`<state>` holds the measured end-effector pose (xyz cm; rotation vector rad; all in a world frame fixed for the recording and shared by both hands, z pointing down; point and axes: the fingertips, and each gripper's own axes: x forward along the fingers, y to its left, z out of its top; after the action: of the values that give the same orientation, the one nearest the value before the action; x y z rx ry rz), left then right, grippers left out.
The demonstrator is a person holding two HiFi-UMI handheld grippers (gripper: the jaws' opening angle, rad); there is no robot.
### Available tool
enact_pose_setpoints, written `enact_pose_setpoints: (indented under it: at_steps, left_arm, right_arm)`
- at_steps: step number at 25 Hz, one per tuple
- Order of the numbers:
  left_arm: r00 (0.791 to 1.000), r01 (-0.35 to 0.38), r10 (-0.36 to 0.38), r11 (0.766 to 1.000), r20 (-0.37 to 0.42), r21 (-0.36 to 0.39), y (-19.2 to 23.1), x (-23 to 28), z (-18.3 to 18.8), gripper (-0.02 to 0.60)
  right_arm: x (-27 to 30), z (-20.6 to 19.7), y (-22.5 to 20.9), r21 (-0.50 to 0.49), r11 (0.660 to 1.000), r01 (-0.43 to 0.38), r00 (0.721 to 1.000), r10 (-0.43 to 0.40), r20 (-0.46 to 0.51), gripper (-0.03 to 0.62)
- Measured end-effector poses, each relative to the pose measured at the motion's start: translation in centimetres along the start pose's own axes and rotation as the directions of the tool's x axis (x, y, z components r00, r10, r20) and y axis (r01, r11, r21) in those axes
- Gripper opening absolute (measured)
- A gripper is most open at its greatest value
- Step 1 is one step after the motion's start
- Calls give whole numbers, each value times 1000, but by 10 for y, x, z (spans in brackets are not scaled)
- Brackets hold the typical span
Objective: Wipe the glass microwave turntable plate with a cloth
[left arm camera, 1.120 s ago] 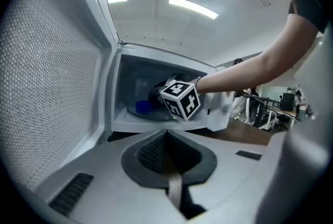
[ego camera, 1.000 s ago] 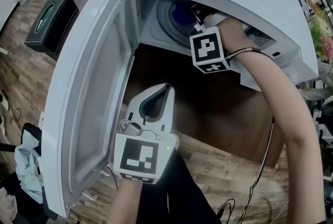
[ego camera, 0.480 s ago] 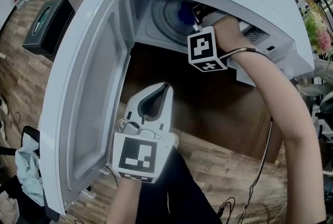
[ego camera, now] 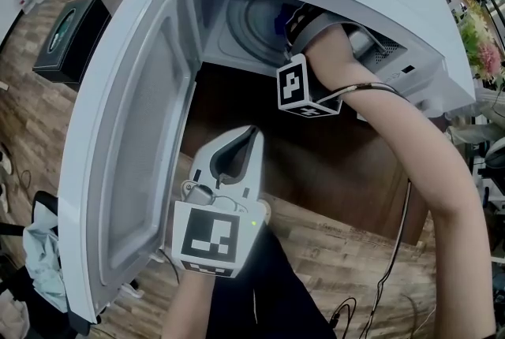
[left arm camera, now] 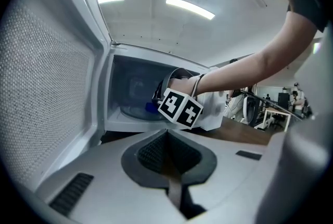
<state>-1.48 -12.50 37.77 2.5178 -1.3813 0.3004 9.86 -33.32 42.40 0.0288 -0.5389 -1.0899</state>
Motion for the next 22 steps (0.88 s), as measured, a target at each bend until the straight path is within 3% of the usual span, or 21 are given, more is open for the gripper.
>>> enact_pose_setpoints:
  at_steps: [7,11,19,22]
  left_arm:
    - [1000,1,-1,1000,0,2,-2,-5,0,5]
    - [1000,4,-4,1000,0,2,-3,-7,-1,5]
    - [1000,12,-12,1000,-8,4,-8,-12,-3,5]
    - [1000,18,-18,1000,-13,8,-10,-15,-4,5]
  right_arm:
    - [-2,-13,32,-119,980,-161,984,149,-101,80]
    - [0,-22,55,-118,961,-251,963,235,-133,80]
    - [-1,-22,53,-29,973,-229,969,225,-101,80]
    - [-3,-20,48,50,981,-188,979,191,-66,81]
